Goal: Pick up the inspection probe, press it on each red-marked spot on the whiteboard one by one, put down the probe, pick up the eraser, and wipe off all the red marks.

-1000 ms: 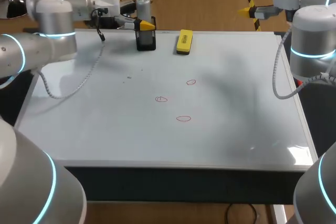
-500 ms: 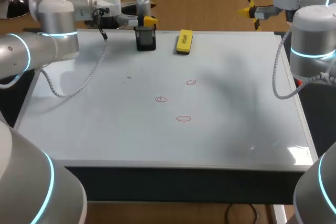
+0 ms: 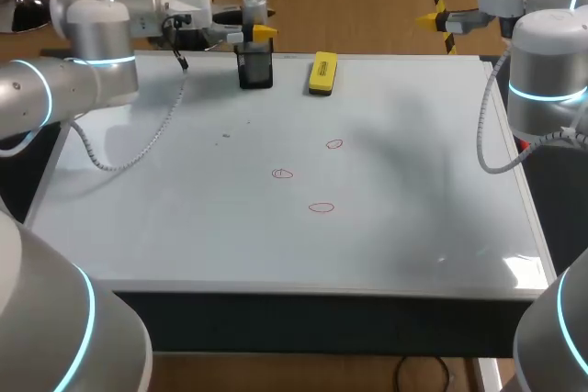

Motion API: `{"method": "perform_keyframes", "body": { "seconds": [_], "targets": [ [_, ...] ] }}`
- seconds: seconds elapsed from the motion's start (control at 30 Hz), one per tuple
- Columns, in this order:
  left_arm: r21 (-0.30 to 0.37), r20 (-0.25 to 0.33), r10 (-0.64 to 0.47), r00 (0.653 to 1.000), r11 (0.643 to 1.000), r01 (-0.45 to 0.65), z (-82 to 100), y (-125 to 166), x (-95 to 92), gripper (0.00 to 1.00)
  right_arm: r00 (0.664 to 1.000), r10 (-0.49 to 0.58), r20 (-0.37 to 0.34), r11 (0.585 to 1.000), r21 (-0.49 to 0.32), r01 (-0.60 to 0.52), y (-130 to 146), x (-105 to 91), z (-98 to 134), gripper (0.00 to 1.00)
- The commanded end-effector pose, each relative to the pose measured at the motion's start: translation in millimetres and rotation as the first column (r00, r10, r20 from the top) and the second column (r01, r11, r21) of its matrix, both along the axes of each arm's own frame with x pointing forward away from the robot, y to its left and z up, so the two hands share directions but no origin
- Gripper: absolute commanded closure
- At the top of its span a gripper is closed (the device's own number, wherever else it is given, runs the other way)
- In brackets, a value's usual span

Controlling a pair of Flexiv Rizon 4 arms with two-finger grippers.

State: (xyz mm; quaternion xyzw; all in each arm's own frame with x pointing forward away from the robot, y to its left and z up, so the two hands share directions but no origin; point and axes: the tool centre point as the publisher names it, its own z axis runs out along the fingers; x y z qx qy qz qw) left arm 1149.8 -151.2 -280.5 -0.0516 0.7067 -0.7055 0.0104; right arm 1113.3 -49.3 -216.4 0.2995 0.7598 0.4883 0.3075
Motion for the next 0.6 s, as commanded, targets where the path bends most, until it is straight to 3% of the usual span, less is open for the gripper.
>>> {"method": "perform_keyframes", "body": {
  "seconds": [0.03,0.6],
  "targets": [
    [0.0,0.013,0.015,1.0,1.0,-0.015,8.5,1,-7.7,1.0,1.0,0.001,-0.002,1.0,-0.001,-0.001,0,0.4,0,0.0],
    [0.002,0.068,0.005,0.998,1.0,-0.006,42.8,-1,-6.2,1.0,1.0,0.001,-0.002,1.0,-0.001,-0.001,0,0.4,0,0.0]
  ]
}}
